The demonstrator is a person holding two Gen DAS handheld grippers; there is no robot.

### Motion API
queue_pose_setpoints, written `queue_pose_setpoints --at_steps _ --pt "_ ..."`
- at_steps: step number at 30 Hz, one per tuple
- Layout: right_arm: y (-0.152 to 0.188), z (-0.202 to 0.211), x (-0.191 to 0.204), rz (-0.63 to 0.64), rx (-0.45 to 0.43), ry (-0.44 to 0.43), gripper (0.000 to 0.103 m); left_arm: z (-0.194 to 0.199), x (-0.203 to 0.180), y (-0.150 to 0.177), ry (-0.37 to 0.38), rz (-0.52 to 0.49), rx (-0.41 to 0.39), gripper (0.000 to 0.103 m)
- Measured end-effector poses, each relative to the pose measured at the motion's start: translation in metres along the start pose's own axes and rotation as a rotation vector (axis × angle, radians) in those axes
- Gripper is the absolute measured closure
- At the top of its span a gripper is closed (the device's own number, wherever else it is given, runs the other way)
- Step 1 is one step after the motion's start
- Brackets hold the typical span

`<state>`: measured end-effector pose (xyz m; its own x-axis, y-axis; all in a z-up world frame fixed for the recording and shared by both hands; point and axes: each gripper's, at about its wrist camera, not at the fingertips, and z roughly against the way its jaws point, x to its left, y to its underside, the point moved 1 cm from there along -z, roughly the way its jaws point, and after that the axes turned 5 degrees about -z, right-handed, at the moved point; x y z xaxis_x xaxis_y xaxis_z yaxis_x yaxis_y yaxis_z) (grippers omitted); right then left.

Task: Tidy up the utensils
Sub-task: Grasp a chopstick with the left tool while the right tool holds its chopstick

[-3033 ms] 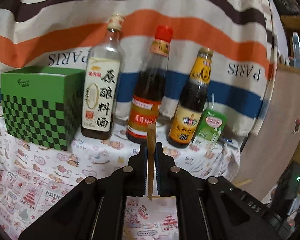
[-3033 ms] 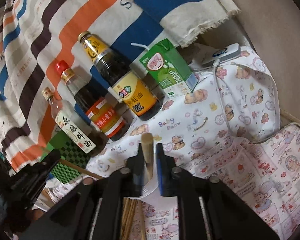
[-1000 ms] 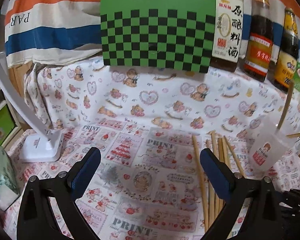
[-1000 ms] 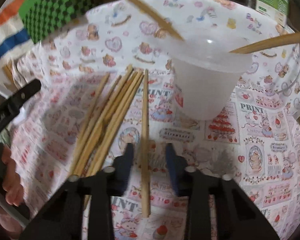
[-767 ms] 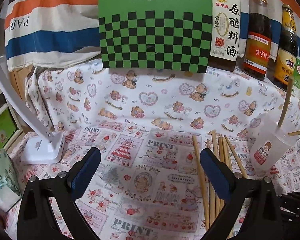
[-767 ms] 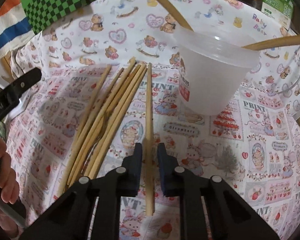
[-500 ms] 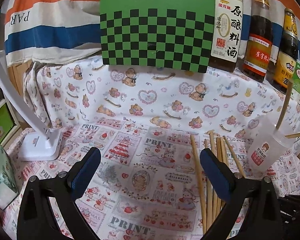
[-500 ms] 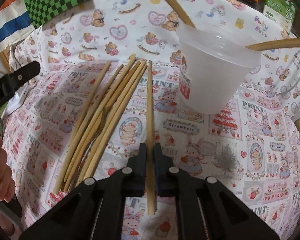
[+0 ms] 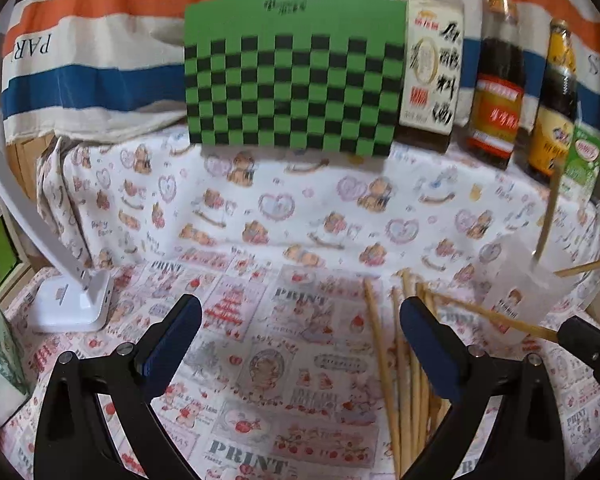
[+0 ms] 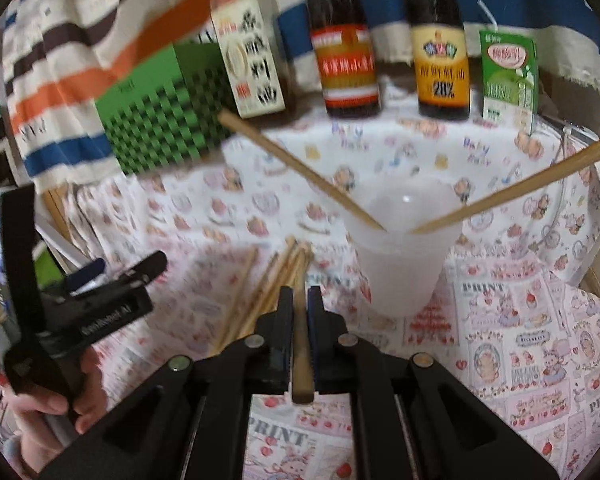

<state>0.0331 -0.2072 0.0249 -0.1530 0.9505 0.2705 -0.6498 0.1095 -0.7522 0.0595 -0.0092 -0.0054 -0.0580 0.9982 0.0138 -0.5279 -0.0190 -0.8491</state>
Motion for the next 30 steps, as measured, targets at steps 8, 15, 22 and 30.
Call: queue_pose_setpoints --at_steps 8,15,22,30 --pt "-0.009 0.021 -0.007 -0.047 -0.131 -0.004 0.096 -0.010 -0.011 0.003 0.075 -0.028 0.069 0.029" --pt "-0.011 0.027 -0.010 -0.057 -0.181 0.009 0.096 -0.032 -0.032 0.019 0.226 -0.077 0.260 0.062" --pt "-0.010 0.026 -0.012 -0.059 -0.191 0.019 0.096 -0.022 -0.061 0.033 0.247 -0.182 0.320 0.091" --pt "-0.009 0.026 -0.012 -0.057 -0.192 0.025 0.096 -0.032 -0.065 0.046 0.220 -0.185 0.402 0.101"
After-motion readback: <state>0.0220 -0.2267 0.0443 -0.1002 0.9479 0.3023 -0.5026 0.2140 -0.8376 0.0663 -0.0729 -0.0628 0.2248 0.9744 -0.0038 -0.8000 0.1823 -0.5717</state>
